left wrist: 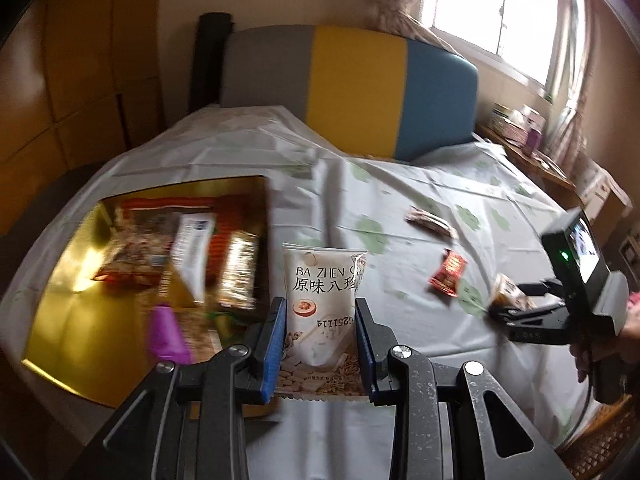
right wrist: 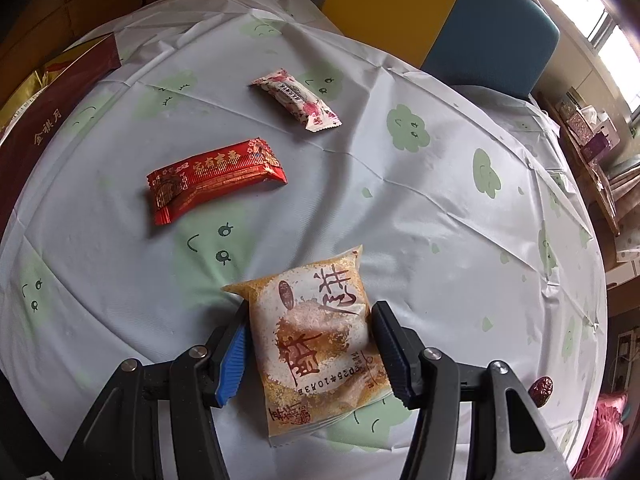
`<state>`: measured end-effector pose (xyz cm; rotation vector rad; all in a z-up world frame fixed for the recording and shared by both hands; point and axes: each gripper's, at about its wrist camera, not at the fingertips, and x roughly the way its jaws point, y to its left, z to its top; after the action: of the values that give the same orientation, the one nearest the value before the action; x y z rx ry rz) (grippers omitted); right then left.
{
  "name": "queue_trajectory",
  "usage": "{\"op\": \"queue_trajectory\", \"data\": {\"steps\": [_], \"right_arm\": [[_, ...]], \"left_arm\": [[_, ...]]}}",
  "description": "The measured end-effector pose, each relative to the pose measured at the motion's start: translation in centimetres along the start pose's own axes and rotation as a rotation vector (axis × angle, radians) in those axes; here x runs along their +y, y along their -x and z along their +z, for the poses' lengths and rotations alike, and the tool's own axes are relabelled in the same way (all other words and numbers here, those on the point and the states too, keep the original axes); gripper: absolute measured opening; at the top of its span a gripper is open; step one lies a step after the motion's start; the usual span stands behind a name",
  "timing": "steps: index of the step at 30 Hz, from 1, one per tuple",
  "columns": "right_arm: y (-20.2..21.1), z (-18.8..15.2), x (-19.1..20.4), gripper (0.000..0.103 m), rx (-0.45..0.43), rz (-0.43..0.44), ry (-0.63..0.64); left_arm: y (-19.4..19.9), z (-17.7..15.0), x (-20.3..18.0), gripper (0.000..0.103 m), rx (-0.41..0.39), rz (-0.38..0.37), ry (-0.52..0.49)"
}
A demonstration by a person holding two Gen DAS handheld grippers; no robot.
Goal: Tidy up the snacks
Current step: 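Carry the BA ZHEN bag into the gold box and open the left tool, then withdraw the left tool while the right tool lifts the pastry pack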
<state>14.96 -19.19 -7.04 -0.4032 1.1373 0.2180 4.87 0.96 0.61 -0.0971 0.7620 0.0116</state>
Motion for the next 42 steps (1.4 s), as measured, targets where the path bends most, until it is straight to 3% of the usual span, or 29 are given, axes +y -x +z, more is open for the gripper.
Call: {"op": "queue_trajectory", "data": {"steps": [9, 14, 22, 31, 35, 42], "right_arm": [[0.2, -0.3, 0.3, 0.059, -0.008, -0.009, 0.016], [0.4, -0.4, 0.4, 0.059, -0.010, -0.009, 0.015], [0.5, -0.5, 0.6, 0.059, -0.008, -0.014, 0.022], [0.5, -0.4, 0.8, 0.059, -0.007, -0.016, 0.024], [0.5, -0.4, 0.8, 0.059, -0.007, -0.015, 0.024], [0.5, -0.4, 0.7, 0.059, -0.006, -0.015, 0.028]], "left_arm": [[0.9, -0.2, 6.1, 0.033, -0.002, 0.097, 0.106], [1.7, -0.5, 11.6, 0.033, 0.010, 0.159, 0.221], [0.3, -0.5, 18.4, 0.033, 0.100, 0.171, 0.391], [-3.5, 1.1, 19.0, 0.037, 0.153, 0.130, 0.401], [-4.9, 0.7, 18.5, 0.039, 0.188, 0.162, 0.387], [-4.2, -0.5, 16.7, 0.039, 0.173, 0.216, 0.317]]}}
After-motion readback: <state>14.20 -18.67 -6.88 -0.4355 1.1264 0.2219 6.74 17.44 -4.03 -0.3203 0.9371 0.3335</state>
